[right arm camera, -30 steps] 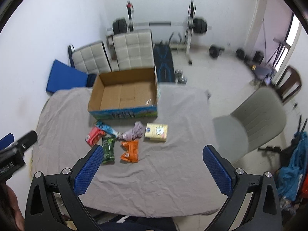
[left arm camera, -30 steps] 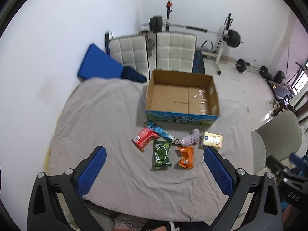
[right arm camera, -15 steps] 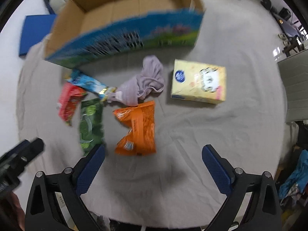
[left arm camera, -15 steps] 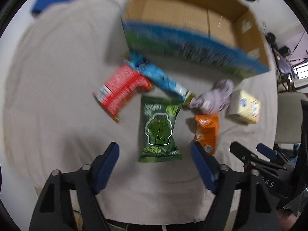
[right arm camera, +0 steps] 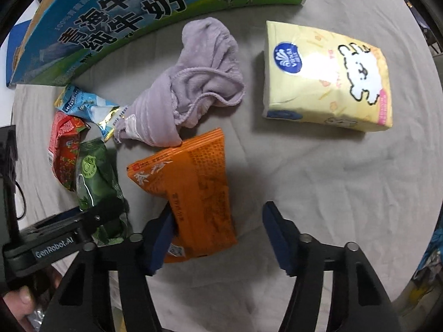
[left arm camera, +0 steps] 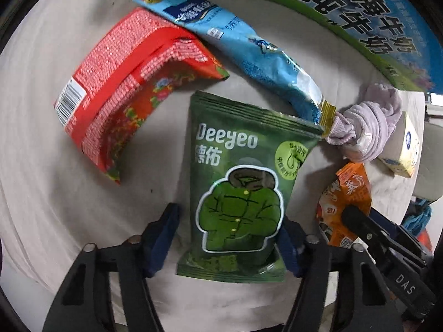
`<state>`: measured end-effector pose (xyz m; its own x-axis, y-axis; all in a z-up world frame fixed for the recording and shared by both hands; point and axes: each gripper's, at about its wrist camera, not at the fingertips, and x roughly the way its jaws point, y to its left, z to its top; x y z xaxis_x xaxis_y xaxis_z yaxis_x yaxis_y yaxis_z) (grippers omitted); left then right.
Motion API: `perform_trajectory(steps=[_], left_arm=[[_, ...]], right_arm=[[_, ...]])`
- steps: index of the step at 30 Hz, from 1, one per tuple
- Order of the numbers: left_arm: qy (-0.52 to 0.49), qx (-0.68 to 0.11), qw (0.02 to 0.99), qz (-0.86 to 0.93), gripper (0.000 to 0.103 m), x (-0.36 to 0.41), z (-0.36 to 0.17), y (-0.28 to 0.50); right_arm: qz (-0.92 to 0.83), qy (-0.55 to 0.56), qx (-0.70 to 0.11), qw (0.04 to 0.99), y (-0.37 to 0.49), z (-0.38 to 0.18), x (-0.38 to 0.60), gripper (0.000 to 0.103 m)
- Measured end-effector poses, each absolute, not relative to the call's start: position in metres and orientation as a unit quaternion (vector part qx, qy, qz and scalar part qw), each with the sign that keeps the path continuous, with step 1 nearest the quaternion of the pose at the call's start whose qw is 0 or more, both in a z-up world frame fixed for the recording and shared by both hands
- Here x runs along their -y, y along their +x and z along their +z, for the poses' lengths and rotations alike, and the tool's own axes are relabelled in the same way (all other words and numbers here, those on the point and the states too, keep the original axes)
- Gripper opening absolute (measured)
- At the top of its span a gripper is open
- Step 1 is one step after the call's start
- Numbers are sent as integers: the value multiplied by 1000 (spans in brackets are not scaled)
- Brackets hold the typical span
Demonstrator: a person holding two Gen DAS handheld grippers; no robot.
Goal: Organize soft objects
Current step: 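Grasp the green Deeyeo bag with the left tool while the right tool grasps the orange bag, then carry both bags into the box and open both tools to release them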
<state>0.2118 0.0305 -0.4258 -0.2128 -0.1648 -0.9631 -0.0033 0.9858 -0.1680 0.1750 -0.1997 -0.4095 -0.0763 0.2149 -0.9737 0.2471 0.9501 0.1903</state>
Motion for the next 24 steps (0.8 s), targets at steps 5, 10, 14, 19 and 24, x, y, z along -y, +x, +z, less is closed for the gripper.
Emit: perform_trajectory(steps=[5, 10, 14, 19, 24], left_arm=[[-54, -771, 631, -67, 41, -30, -418, 208], [-26, -756, 650, -63, 37, -36, -397, 195], [-8, -733, 677, -66, 36, -32, -366, 175], [4, -700, 710, -78, 36, -30, -319, 154], [6, -665, 740, -103, 36, -21, -263, 146]], right_arm=[[-12, 142, -739, 658, 179, -424, 175, 43], [-15, 126, -738, 662, 174, -426, 161, 26], [-15, 124, -736, 665, 163, -421, 151, 23], [-15, 140, -720, 680, 143, -398, 142, 22], [-7, 160, -699, 697, 126, -367, 147, 22]])
